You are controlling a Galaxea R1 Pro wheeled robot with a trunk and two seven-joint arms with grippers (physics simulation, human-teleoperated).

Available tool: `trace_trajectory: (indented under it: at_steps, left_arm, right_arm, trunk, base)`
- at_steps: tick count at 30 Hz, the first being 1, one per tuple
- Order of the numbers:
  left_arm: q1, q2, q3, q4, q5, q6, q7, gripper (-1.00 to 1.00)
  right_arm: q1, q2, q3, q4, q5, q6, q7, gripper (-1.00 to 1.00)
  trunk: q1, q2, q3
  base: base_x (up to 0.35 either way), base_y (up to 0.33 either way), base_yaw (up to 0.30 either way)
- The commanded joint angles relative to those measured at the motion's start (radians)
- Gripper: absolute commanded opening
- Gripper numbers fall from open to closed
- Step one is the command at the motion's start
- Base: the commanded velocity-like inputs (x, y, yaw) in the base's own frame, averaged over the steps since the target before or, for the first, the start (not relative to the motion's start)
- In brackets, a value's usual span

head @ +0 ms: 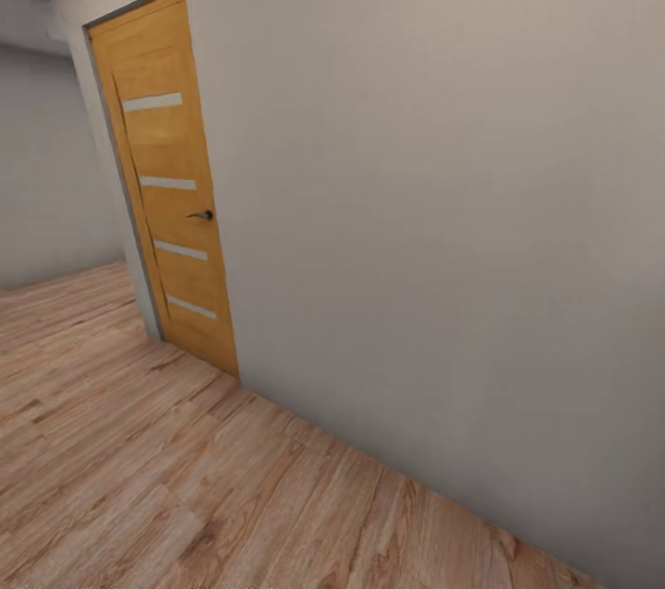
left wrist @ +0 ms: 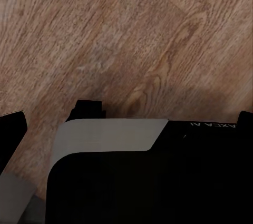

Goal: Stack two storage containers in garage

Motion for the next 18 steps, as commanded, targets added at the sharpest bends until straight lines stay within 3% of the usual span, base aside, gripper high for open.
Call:
trace_trajectory:
  at_steps: [1, 9, 18]
  left_arm:
    - [-0.001, 0.0, -0.003, 0.0, 0.01, 0.0, 0.0, 1.0]
    - [-0.001, -0.001, -0.003, 0.0, 0.012, 0.0, 0.001, 1.0]
    - [-0.001, 0.0, -0.003, 0.0, 0.012, 0.0, -0.001, 1.0]
  right_arm:
    - [-0.001, 0.001, 0.008, 0.003, -0.009, -0.006, 0.0, 1.0]
    - [-0.001, 0.001, 0.008, 0.003, -0.009, -0.006, 0.0, 1.0]
    - [-0.001, 0.0, 0.008, 0.003, -0.009, -0.006, 0.0, 1.0]
  trunk:
    - [0.0, -0.001, -0.001]
    - [0.0, -0.001, -0.001]
    - [0.0, -0.001, -0.001]
  base:
    - [0.0, 0.0, 0.274]
    - [0.02, 0.0, 0.237]
    - [0.279, 0.0, 0.021]
